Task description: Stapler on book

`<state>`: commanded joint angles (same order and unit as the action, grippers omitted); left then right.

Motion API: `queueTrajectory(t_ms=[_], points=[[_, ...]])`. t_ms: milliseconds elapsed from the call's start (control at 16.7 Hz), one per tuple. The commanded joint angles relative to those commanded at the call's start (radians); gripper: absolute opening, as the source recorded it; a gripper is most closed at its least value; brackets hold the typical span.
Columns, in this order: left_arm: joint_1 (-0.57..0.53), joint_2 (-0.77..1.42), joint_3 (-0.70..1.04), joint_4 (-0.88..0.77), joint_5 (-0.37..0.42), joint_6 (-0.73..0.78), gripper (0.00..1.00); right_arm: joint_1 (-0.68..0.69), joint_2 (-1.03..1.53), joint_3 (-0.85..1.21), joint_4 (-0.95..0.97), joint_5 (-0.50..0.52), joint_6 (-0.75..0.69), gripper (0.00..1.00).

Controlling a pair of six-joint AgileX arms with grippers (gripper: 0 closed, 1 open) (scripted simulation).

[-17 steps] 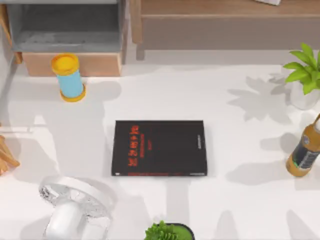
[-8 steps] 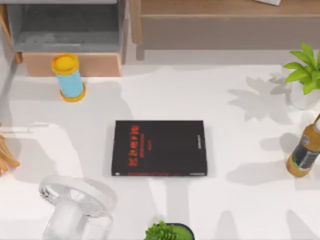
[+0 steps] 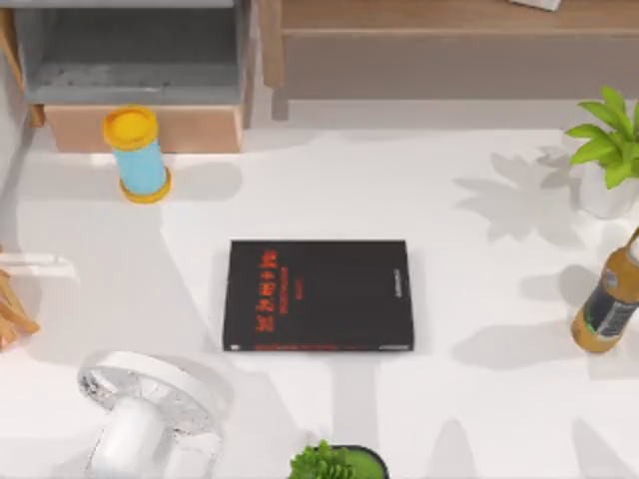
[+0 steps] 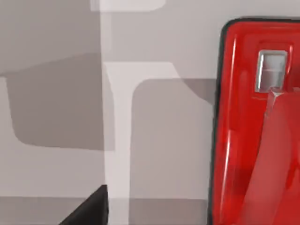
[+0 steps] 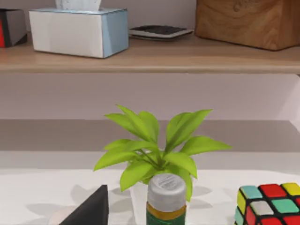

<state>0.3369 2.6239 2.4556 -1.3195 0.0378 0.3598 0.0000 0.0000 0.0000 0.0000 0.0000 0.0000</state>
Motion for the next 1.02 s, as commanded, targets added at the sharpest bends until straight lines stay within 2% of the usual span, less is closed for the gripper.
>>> queueTrajectory(t_ms=[420, 1020], points=[[-0.010, 0.031, 0.000, 0.042, 0.003, 0.000, 1.00, 0.000, 0.000, 0.000, 0.000, 0.000, 0.000, 1.00], [-0.010, 0.031, 0.000, 0.042, 0.003, 0.000, 0.25, 0.000, 0.000, 0.000, 0.000, 0.000, 0.000, 1.00]])
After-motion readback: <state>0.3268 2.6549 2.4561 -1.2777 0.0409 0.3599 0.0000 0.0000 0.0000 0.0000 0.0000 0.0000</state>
